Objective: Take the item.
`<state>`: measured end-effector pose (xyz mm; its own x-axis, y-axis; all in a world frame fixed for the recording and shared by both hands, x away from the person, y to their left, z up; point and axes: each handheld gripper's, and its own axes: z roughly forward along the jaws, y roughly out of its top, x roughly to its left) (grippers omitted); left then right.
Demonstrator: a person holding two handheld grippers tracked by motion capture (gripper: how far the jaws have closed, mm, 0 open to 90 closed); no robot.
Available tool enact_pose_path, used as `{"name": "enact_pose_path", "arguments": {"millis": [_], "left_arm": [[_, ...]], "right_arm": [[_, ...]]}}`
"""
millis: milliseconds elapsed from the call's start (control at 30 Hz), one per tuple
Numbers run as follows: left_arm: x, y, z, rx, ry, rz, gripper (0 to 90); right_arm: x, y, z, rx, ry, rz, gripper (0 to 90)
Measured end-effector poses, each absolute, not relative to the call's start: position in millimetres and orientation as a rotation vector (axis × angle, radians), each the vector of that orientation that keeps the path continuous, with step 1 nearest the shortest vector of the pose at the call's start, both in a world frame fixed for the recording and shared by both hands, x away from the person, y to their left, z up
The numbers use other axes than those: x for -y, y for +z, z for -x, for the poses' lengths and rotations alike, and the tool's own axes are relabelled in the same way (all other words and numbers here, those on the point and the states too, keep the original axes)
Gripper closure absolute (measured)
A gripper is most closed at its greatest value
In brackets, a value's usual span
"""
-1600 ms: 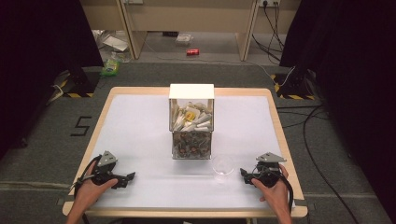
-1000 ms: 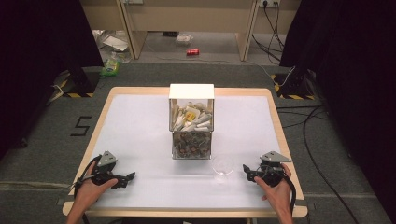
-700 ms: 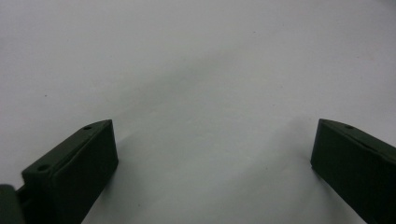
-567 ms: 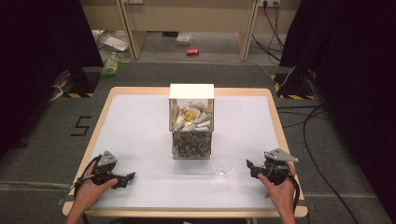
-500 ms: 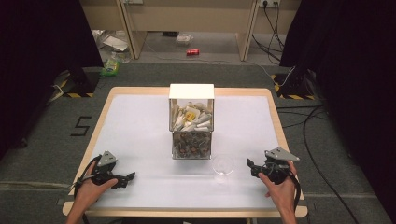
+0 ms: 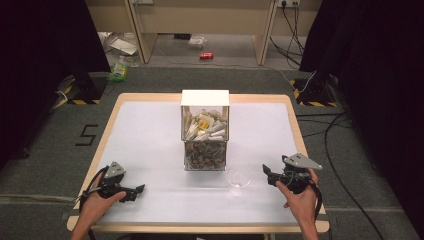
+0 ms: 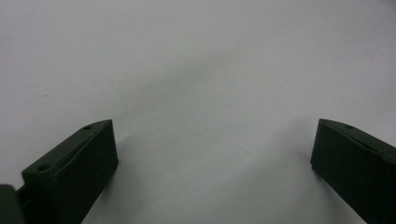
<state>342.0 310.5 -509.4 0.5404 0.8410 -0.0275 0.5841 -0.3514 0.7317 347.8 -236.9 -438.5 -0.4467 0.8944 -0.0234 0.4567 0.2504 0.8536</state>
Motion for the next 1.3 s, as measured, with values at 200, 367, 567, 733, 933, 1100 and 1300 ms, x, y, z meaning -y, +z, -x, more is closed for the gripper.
{"name": "enact_pose_path", "arguments": {"millis": [200,367,567,733,933,1100,1300], "left_arm": [[-310.3,-509.4,-342.0,-1.148,0.466,-2.07,0.0],[-310.0,-509.7,-342.0,-1.149,0.46,-2.068,0.0],[-310.1,-509.7,-342.0,-1.149,0.46,-2.07,0.0],[-310.0,-509.7,-342.0,-1.149,0.46,-2.069,0.0],[-310.0,-509.7,-342.0,-1.148,0.46,-2.069,0.0],[-310.0,-509.7,-342.0,-1.149,0.459,-2.069,0.0],[-310.0,-509.7,-342.0,-1.149,0.459,-2.068,0.0]], "right_arm": [[238.3,-424.6,-347.8,-1.999,1.137,-1.194,24.1],[235.4,-407.2,-346.8,-1.992,1.168,-1.133,27.4],[230.5,-385.5,-344.2,-1.977,1.222,-1.066,31.4],[221.2,-373.1,-343.8,-1.982,1.256,-1.022,32.5],[209.6,-366.8,-347.1,-1.997,1.271,-0.988,33.5],[202.4,-364.1,-349.2,-2.0,1.281,-0.978,33.6],[196.4,-358.6,-349.3,-2.001,1.294,-0.954,33.6]]}}
